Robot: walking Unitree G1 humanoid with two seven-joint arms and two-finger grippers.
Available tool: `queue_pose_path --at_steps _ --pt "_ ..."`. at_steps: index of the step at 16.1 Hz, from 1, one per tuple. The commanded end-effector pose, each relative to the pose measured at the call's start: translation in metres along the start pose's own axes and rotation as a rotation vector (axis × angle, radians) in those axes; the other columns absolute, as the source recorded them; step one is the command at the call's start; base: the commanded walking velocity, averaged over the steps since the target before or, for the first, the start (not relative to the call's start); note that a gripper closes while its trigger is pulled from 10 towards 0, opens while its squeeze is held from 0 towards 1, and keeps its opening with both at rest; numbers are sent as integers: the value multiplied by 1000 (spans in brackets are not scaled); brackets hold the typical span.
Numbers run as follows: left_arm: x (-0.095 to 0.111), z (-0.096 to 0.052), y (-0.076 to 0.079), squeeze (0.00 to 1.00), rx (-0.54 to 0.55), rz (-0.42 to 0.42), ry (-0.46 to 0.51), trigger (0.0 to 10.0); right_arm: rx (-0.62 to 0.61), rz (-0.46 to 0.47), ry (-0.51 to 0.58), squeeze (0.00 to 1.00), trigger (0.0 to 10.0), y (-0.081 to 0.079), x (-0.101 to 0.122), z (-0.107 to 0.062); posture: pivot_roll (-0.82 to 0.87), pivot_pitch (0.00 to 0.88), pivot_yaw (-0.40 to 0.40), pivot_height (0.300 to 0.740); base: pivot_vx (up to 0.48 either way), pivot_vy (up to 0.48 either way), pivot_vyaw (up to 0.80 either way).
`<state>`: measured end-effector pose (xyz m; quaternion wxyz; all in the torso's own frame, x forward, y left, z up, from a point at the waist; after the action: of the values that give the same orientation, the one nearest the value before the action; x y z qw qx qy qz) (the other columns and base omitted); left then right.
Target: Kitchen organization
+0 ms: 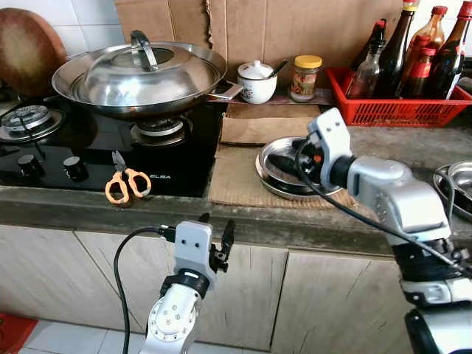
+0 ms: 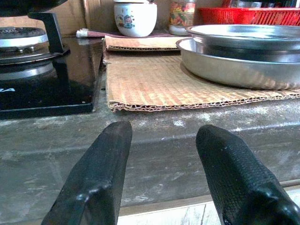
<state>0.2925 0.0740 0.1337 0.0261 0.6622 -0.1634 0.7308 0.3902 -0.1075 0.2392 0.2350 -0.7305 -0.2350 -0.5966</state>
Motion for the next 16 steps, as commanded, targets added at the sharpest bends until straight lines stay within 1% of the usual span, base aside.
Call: queue_pose_path --at_steps 1,3,4,5,6,9,10,11,13,16 --pt "1 1 0 0 2 4 5 10000 51 -10 -9 0 10000 -10 4 0 84 11 -15 740 0 0 0" --pt "1 1 0 0 -1 6 7 10000 109 -50 -48 4 10000 -17 1 -4 81 3 -14 740 0 0 0" --pt "0 2 0 0 -3 6 7 10000 127 -75 -82 1000 10000 -19 -4 -6 80 2 -12 740 0 0 0" --pt "0 2 1 0 -3 7 7 10000 128 -88 -99 1000 10000 -19 -7 -6 80 2 -12 740 0 0 0" --pt "1 3 0 0 -2 7 8 10000 117 -131 -138 0 10000 -17 -12 -6 80 2 -11 740 0 0 0" --pt "1 3 0 0 -2 7 9 10000 97 -225 -193 0 10000 -13 -18 -6 80 6 -11 740 0 0 0" --pt "1 3 0 0 -1 6 9 10000 63 -271 -220 0 10000 -6 -19 -6 79 9 -10 740 0 0 0" --pt "2 3 1 0 -1 4 9 10000 13 -294 -237 0 10000 3 -20 -5 79 12 -15 740 0 0 0" --pt "2 3 2 0 -1 4 9 10000 -15 -304 -249 0 10000 9 -21 -5 80 15 -18 740 0 0 0" --pt "1 3 1 0 4 1 7 10000 -49 -308 -244 0 10000 17 -15 -4 79 15 -17 740 0 0 0"
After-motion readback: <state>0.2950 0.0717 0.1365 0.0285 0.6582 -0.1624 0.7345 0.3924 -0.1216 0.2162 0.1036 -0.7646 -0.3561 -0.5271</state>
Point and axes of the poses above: a point about 5 cm out from each wrist's last joint towards the gripper, its own z axis pointing out of the wrist towards the gripper, its own x axis along the axis of the wrist's last joint, y = z × x, the point moved 6 cm from there along z, pointing out of the wrist towards the gripper, and after that the axes turned 11 degrees about z, right-handed, at the moved point
